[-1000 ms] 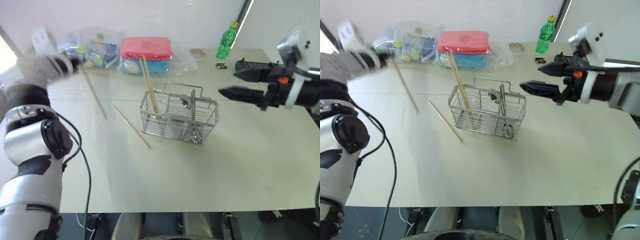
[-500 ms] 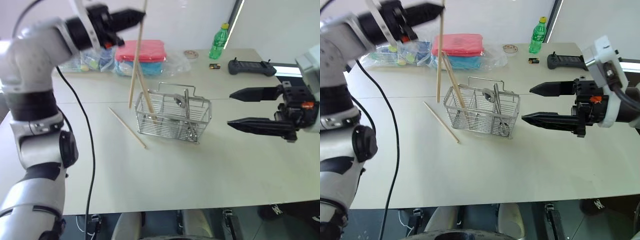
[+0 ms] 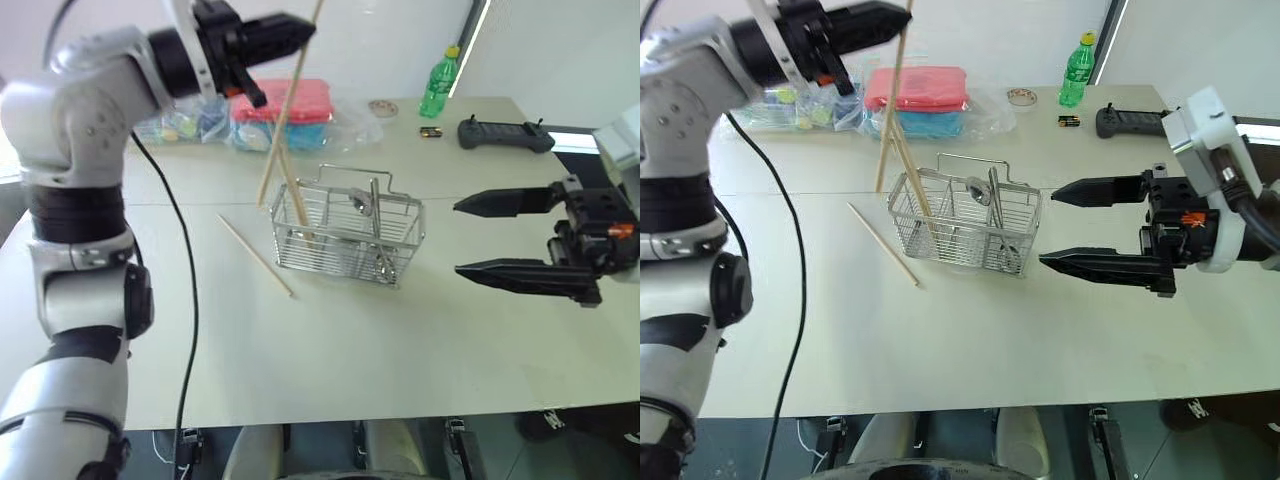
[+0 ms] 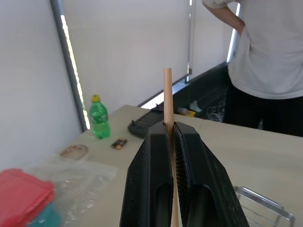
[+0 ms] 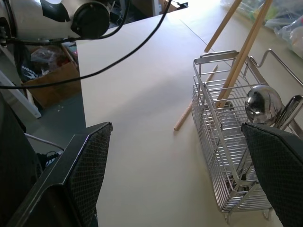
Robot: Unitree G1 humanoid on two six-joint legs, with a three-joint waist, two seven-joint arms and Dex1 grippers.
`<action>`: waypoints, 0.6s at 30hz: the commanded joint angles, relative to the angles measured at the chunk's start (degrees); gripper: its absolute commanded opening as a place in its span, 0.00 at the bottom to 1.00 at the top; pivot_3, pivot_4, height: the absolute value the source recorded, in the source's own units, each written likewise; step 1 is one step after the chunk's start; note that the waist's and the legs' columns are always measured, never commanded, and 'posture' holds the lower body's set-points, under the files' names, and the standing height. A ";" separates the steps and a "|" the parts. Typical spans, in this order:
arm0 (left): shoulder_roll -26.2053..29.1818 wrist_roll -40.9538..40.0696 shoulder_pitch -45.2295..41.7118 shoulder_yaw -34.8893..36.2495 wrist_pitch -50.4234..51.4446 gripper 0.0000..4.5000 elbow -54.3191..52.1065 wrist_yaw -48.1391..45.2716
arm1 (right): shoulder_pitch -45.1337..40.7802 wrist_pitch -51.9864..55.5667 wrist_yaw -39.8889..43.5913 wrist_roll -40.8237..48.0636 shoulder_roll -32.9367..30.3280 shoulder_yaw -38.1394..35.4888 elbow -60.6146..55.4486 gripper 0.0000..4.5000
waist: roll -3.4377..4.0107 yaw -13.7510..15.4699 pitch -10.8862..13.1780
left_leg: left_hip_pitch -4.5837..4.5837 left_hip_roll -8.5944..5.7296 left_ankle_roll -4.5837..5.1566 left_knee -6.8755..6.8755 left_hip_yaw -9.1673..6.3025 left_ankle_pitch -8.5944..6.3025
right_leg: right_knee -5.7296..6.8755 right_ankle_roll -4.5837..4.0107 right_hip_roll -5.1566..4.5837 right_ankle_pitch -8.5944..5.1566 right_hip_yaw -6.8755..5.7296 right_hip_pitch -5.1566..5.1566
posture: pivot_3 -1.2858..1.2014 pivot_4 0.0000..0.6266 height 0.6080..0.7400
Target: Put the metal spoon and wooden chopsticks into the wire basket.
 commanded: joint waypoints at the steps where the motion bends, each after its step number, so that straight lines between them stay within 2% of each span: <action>1: 2.24 1.69 -3.32 0.57 -2.82 0.00 1.68 -1.82 | -0.44 -2.28 -0.48 0.09 -0.04 -0.71 0.31 1.00 | 0.02 -0.03 0.00 | 0.00 0.00 0.00 -0.01 0.01 0.00 | 0.00 0.00 0.00 0.00 0.00 -0.01 | 0.52 0.24 0.63; 8: 1.54 0.79 -5.90 2.20 -2.33 0.00 1.85 -0.58 | -0.55 -3.80 0.52 0.12 -0.83 0.10 1.16 1.00 | 0.00 0.17 0.01 | -0.03 0.02 0.01 0.03 -0.03 0.00 | 0.01 0.01 0.00 0.00 0.00 0.00 | 0.52 0.24 0.63; 14: -2.49 -0.07 -6.48 1.94 -2.13 0.00 0.10 1.89 | -0.33 -4.39 0.27 0.14 -0.87 0.32 0.97 1.00 | 0.00 0.15 0.00 | -0.04 0.01 0.01 0.02 -0.04 0.00 | 0.01 0.03 0.00 0.00 0.00 -0.01 | 0.52 0.24 0.63; 18: -5.79 0.18 -3.80 2.11 -2.55 0.00 -1.11 4.59 | -0.17 -4.23 -0.24 0.45 -0.98 -0.10 0.65 1.00 | 0.01 0.15 0.00 | -0.03 0.01 0.01 0.03 -0.04 0.00 | 0.04 0.03 0.00 0.00 0.00 0.00 | 0.52 0.24 0.63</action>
